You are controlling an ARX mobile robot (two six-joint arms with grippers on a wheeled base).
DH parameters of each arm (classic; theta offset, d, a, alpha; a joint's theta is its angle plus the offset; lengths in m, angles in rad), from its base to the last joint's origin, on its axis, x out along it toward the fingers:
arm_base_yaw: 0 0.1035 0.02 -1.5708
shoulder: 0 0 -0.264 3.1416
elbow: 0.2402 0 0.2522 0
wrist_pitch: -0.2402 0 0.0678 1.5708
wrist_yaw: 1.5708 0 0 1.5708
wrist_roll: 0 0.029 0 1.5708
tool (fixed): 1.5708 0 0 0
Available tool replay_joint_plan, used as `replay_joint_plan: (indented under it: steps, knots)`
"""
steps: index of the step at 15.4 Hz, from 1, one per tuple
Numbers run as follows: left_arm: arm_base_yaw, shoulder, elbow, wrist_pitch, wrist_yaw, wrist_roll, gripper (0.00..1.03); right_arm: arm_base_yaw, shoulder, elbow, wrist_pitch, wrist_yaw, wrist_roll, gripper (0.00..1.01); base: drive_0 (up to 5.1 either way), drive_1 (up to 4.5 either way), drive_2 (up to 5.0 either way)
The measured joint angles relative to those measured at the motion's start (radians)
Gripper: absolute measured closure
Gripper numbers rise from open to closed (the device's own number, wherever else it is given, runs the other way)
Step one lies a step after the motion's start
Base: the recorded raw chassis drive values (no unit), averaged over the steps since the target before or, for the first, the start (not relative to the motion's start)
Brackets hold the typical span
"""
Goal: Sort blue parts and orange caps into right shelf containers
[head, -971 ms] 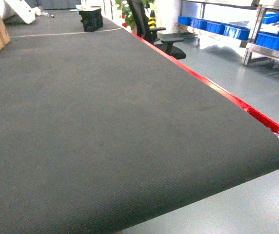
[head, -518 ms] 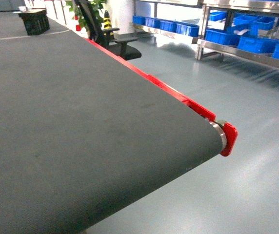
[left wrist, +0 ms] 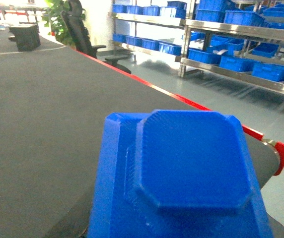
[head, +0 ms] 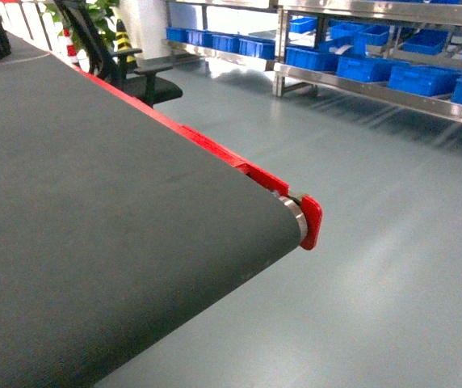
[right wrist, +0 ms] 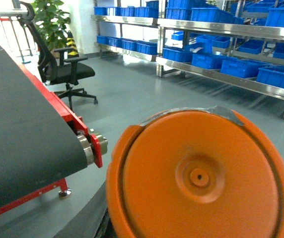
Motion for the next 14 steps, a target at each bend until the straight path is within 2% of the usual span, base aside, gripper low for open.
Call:
replay_joint_plan:
  steps: [14]
  knots:
    - [0.000,0.000,0.000,0.000,0.000,0.000,0.61,0.000,0.000,0.000,0.000,0.000,0.000,0.57,-1.6,-1.60,-1.6]
